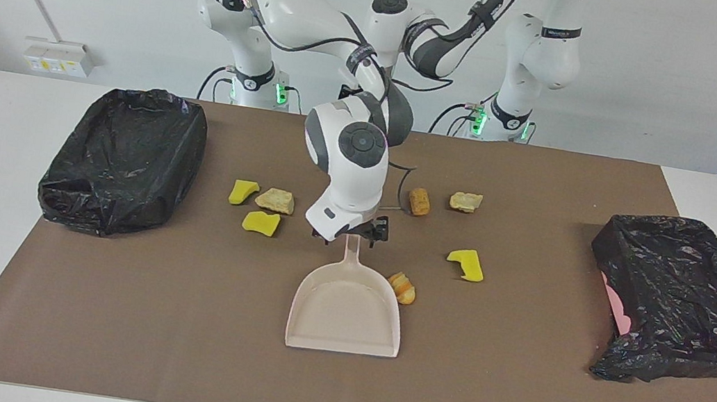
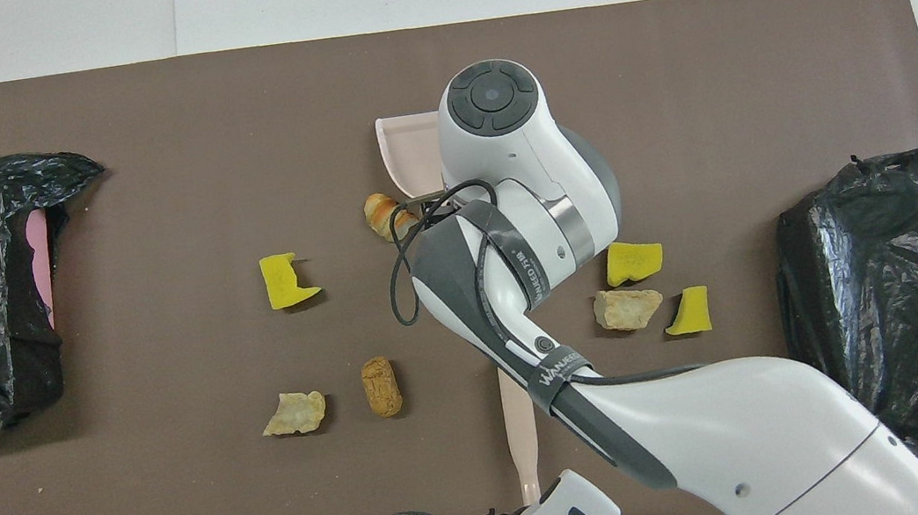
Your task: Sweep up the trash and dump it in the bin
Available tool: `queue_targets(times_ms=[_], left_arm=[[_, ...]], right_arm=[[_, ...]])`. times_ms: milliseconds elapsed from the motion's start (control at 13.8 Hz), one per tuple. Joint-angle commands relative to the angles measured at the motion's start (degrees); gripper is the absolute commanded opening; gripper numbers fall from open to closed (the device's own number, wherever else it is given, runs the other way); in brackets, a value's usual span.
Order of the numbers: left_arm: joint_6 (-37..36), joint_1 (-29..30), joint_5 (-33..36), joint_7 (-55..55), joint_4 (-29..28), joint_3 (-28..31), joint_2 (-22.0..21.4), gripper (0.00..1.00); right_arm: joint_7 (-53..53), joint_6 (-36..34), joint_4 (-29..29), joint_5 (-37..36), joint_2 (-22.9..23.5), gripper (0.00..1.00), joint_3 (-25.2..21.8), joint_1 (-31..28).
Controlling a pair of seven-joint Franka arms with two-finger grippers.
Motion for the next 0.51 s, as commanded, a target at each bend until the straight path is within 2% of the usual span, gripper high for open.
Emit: queue_targets(times_ms=[0, 72, 145, 289, 434], left_arm=[[-2.8, -0.4, -0.5, -0.2, 0.8, 0.7, -1.7, 1.0], [-2.9, -0.4, -0.5, -0.2, 0.8, 0.7, -1.8, 1.0], [-3.2, -0.4, -0.5, -0.2, 0.8, 0.8, -2.1, 0.98], [-3.4, -0.3, -0.5, -0.2, 0.8, 0.9, -2.1, 0.81], [-3.3, -0.3, -0.5, 0.0, 0.7, 0.8, -2.2, 0.75]], right_arm=[[-1.9, 1.1, -3.3, 1.3, -2.6, 0.63, 1.0, -0.6], [-2.4, 0.6, -3.3, 2.7, -2.6, 0.37, 1.2, -0.7], [-3.6, 0.4, -3.1, 5.3, -2.6, 0.01, 1.2, -1.1], [-3.9, 0.0, -2.7, 8.8, -2.5, 0.0, 1.1, -1.4], [-8.8, -0.5, -2.6, 8.5, -2.5, 0.0, 1.2, -2.7]])
